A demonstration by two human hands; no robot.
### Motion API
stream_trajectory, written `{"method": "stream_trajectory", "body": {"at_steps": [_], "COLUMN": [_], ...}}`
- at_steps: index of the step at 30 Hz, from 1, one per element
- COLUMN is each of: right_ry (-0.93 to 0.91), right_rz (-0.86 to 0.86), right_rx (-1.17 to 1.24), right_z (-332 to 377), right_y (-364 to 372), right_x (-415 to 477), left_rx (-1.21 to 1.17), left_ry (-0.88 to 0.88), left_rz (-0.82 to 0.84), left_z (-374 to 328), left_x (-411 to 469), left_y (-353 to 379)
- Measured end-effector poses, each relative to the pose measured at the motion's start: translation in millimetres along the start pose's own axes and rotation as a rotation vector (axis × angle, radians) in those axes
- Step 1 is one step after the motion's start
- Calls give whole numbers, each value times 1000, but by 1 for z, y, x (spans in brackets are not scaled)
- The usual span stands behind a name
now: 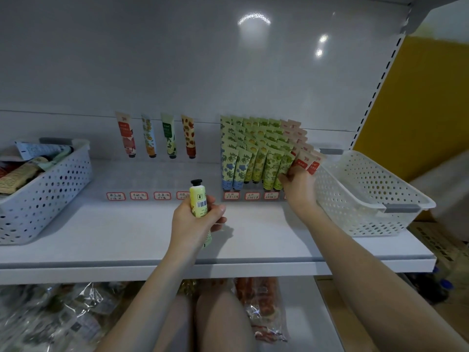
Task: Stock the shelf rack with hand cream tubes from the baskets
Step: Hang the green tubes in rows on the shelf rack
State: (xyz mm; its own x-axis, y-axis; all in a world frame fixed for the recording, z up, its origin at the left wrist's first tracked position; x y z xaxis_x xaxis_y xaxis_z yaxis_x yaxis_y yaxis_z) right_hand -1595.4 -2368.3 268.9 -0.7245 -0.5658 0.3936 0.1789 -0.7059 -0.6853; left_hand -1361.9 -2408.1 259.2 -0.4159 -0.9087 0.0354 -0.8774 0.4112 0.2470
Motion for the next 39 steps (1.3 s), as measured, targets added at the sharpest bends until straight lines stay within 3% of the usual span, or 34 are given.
{"method": "stream_trajectory", "body": {"at_steps": [17,22,28,31,34,39], "right_ry": [56,40,-73,-172,-314,-351], "right_rz": [92,109,-44,117,337,482], "right_rx": [-121,-14,231,421,413,470], "right_z": [3,8,24,47,71,84], "right_y": [-1,-17,-48,-62,-66,-60], "right_x": [10,4,-11,-28,-45,-63], "left_rx": [84,112,68,84,149,369], "left_ry": [23,20,-97,-114,-104,-35], "left_rz": [15,62,151,261,337,415], "left_z": [0,-3,-9,-16,-21,-25], "left_x": [2,2,-2,-7,-11,-17], "left_y": [4,6,15,24,32,37]}}
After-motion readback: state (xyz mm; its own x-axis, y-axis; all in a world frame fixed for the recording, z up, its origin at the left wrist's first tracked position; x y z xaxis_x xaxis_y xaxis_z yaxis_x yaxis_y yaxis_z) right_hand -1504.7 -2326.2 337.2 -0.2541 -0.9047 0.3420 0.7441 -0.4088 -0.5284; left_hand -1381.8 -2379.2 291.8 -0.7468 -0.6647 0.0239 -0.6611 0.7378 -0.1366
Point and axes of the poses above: each hand's wrist, its own x-axis towards the middle knuckle, its own y-axis out of the palm, z = x × y, the point moved 2 cm from there along x, towards the middle knuckle, and after that the axes turned 6 degrees about -x, right-handed, at the moved point
